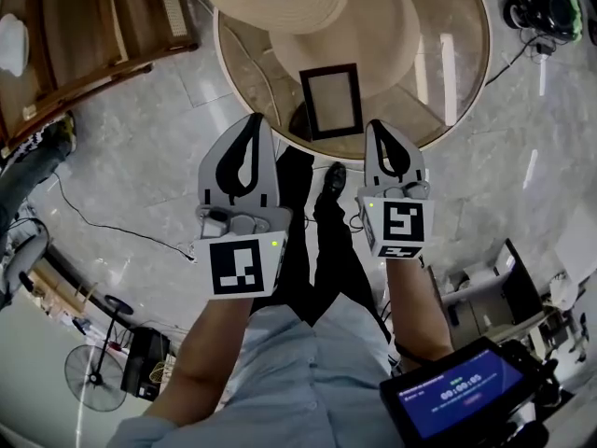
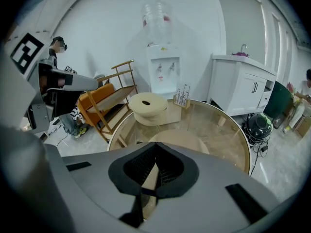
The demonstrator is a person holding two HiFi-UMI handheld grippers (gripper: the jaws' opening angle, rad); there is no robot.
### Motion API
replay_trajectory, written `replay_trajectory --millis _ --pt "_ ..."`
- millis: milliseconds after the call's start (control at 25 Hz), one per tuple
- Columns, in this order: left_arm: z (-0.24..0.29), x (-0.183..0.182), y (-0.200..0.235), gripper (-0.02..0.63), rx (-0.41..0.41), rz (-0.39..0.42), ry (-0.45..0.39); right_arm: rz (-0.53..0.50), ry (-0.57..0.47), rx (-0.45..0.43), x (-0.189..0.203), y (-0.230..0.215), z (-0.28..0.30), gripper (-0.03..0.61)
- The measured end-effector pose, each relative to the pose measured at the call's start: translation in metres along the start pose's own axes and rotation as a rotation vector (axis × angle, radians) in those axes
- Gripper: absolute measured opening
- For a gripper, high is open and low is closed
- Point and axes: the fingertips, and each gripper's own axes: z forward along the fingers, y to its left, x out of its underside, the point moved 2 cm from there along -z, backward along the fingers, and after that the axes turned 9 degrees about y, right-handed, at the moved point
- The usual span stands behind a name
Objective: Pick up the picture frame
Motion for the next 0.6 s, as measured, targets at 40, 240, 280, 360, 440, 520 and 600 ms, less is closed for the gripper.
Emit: replay_trajectory --millis 40,240,280,360,440,520,600 --pt "0.002 0.001 0.002 0.011 -0.001 -0.002 0.003 -0.001 0.006 -0.001 0.003 0.001 0.003 0.015" --pt "0.013 0.009 0.006 0.011 0.001 -0.021 0.022 0.001 0.036 -0.018 0.014 0.000 0.017 0.039" --pt "0.014 0.011 0.006 0.011 0.003 -0.024 0.028 0.003 0.038 -0.025 0.016 0.000 0.019 0.055" --pt "0.016 0.017 0.008 0.011 0.001 -0.029 0.043 0.005 0.047 -0.033 0.023 0.000 0.025 0.067" --pt "0.019 0.023 0.013 0.011 -0.009 -0.033 0.048 0.006 0.058 -0.036 0.031 -0.001 0.033 0.072" --pt "0.022 0.029 0.017 0.011 -0.017 -0.026 0.047 0.010 0.080 -0.037 0.040 -0.002 0.039 0.080" --pt "0.023 0.034 0.019 0.011 -0.018 -0.012 0.049 0.014 0.097 -0.037 0.047 -0.003 0.043 0.086"
